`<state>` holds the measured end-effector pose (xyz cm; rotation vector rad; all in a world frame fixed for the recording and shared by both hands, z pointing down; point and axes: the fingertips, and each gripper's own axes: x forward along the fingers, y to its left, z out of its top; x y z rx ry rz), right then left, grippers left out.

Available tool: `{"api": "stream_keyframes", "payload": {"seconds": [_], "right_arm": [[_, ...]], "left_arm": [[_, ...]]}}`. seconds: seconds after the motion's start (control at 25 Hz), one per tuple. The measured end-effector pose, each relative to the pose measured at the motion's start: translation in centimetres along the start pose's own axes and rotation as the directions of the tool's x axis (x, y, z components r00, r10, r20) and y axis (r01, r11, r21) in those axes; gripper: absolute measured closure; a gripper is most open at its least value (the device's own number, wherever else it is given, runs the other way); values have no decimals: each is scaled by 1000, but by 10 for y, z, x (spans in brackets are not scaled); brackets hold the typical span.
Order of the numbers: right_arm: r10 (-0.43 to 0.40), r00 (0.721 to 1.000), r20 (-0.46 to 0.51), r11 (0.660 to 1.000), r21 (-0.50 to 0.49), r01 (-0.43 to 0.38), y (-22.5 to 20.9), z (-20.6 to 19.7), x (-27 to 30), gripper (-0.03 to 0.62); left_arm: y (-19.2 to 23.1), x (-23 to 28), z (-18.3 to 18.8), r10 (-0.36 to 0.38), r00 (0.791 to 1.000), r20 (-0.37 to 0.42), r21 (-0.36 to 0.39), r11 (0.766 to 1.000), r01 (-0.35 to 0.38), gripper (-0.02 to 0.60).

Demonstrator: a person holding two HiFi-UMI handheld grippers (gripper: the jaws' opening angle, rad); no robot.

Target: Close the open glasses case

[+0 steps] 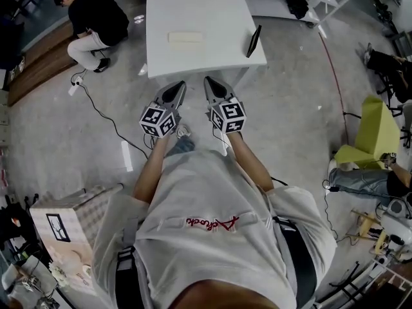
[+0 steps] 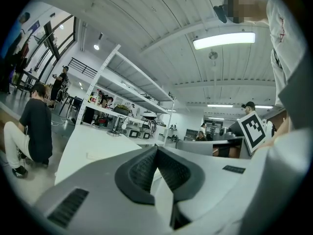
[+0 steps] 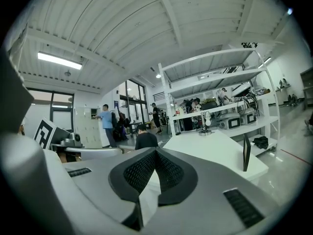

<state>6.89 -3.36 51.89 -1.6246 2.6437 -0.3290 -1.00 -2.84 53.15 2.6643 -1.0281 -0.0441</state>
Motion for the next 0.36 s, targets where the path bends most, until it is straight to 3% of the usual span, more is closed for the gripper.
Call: {"api": "stream_keyframes", "payload": {"seconds": [0.36], "right_arm": [[-2, 1000, -23, 1000, -11, 2, 9, -15, -17, 582]], "left_arm": [[-16, -7, -7, -18, 1000, -6, 9, 1000, 18, 558]]}}
